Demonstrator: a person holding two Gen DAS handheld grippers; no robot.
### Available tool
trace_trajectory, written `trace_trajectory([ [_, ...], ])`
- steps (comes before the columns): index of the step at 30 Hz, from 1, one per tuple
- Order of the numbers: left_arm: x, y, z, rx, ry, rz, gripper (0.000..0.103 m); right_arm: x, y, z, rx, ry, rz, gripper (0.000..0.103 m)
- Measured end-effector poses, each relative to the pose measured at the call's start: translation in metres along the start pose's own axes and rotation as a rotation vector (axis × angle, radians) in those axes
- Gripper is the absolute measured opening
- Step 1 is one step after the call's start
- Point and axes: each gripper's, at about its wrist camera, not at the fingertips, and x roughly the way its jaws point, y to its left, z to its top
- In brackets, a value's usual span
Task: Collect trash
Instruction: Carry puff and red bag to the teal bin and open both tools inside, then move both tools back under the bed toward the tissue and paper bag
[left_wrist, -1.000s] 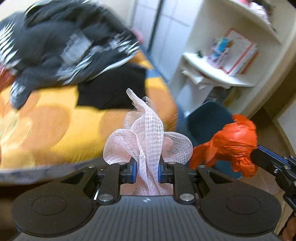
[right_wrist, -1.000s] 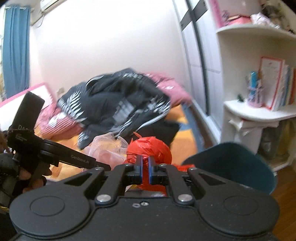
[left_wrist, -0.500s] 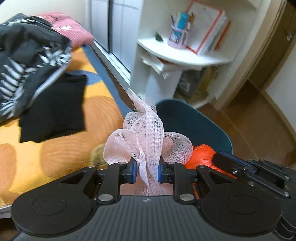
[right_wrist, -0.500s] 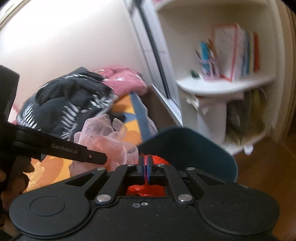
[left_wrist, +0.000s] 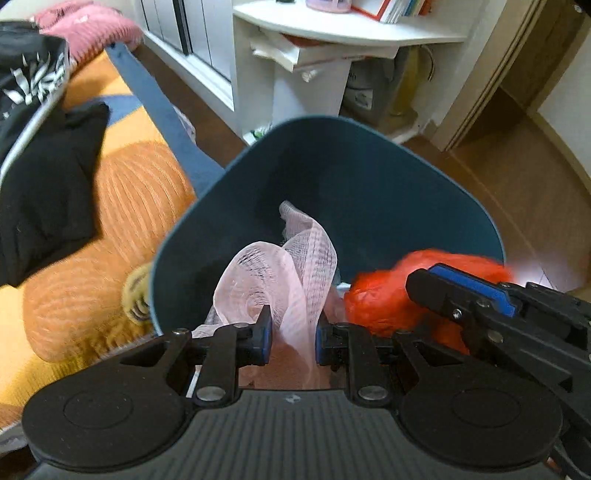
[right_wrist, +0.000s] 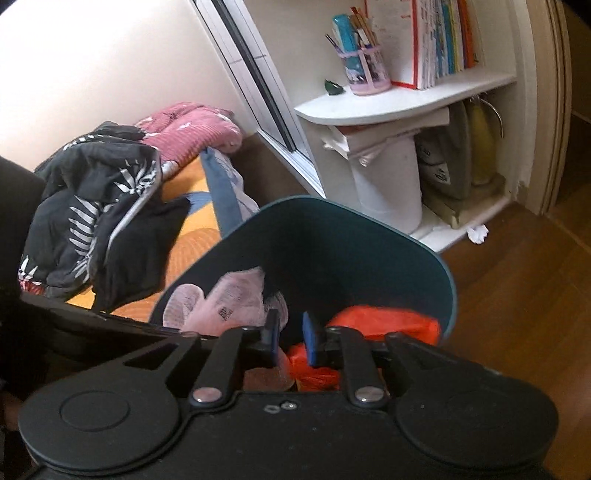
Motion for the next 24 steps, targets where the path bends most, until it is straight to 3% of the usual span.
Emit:
trace_trajectory([
  [1, 0.001, 0.0, 0.0, -0.008, 0.003, -0.004, 0.025, -0.001, -0.001, 0.0, -0.004, 0.004, -0.003, 0.022],
  [4, 0.004, 0.002, -0.002, -0.016, 0.004, -0.007, 0.045, -0.005, 0.0, -0.003, -0.021, 0.015, -0.013, 0.027],
  [5, 0.003, 0.002, -0.003, -0.019, 0.0, -0.002, 0.061, -0.007, 0.0, -0.003, -0.024, 0.015, -0.018, 0.033],
  [6, 0.001, 0.003, -0.004, -0.023, -0.01, 0.002, 0.068, -0.01, 0.001, -0.003, -0.027, 0.014, -0.02, 0.034],
  [16, -0.043, 0.021, -0.023, -0.051, -0.07, -0.021, 0.069, -0.046, 0.028, -0.012, -0.107, 0.025, -0.002, 0.045],
  [24, -0.097, 0.063, -0.068, -0.083, -0.138, -0.026, 0.069, -0.074, 0.08, -0.028, -0.217, 0.045, 0.071, 0.05],
])
